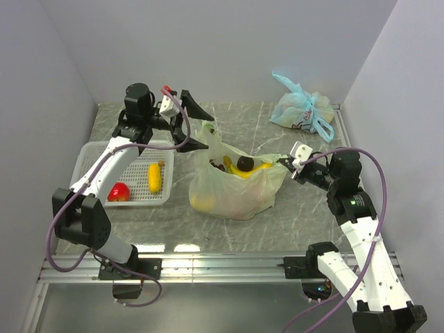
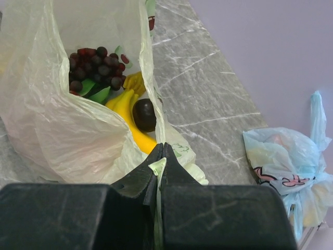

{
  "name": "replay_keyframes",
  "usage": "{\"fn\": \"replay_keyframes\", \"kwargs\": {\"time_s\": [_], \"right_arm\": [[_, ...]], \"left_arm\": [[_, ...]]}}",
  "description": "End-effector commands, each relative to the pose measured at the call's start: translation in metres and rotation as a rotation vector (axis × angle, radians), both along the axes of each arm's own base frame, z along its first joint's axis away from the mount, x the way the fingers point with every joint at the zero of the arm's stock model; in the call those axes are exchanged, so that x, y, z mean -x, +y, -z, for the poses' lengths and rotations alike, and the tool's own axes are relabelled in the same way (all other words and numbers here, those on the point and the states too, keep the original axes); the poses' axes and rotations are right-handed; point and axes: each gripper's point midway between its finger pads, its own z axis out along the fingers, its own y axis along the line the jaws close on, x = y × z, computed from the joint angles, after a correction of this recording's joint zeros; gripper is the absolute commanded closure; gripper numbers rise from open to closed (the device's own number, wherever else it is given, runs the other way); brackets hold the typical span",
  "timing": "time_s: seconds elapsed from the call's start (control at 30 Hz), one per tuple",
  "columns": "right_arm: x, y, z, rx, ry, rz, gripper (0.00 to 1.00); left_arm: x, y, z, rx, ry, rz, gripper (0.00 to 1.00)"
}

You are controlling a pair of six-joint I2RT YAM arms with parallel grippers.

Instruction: Place the fake fruits into the plastic bag and tie a complex knot

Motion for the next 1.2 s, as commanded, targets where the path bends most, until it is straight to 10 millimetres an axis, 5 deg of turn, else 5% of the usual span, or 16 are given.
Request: {"fn": "replay_keyframes", "kwargs": {"time_s": [0.0,0.07,0.17,0.23,0.3,0.5,0.63,0.67,0.8,0.87,0.97,1.07,1.17], "right_arm": [[0.002,0.001,-0.02,0.0,-0.065,-0.017,1.0],[0.002,0.001,-0.021,-0.003,-0.065,-0.019,1.0],[0.002,0.002,-0.023,-0.012,-0.068,-0.02,1.0],[0.002,0.003,-0.025,-0.023,-0.071,-0.02,1.0],[0.003,0.003,-0.031,-0.048,-0.07,-0.014,1.0],[-0.002,0.0,-0.066,-0.158,-0.069,0.065,1.0],[-0.008,-0.009,-0.107,-0.208,-0.093,0.122,1.0],[-0.009,-0.008,-0.114,-0.211,-0.095,0.119,1.0],[-0.004,-0.004,-0.133,-0.164,-0.099,0.058,1.0],[-0.004,-0.002,-0.131,-0.121,-0.117,0.024,1.0],[-0.018,-0.005,-0.098,-0.081,-0.016,0.042,1.0],[-0.036,-0.016,-0.056,-0.063,0.126,0.133,1.0],[-0.054,-0.033,-0.019,-0.061,0.207,0.266,1.0]], "left_arm": [[0.011,-0.005,-0.003,0.004,-0.025,0.098,0.01],[0.015,-0.009,0.006,-0.008,0.01,0.119,0.02],[0.019,-0.016,0.003,-0.014,0.042,0.152,0.25],[0.023,-0.02,-0.005,-0.02,0.068,0.164,0.57],[0.025,-0.022,-0.016,-0.025,0.089,0.147,0.99],[0.031,-0.006,-0.064,0.027,0.281,-0.065,0.99],[0.006,0.026,-0.111,0.141,0.305,-0.328,0.99],[-0.016,0.036,-0.123,0.2,0.326,-0.5,0.99],[-0.013,0.06,-0.145,0.247,0.276,-0.696,1.0],[-0.014,0.063,-0.124,0.211,0.338,-0.729,0.99],[-0.014,0.066,-0.069,0.11,0.425,-0.763,0.99],[-0.002,0.074,0.006,0.011,0.481,-0.807,0.99],[0.025,0.081,0.034,-0.07,0.381,-0.779,1.0]]}}
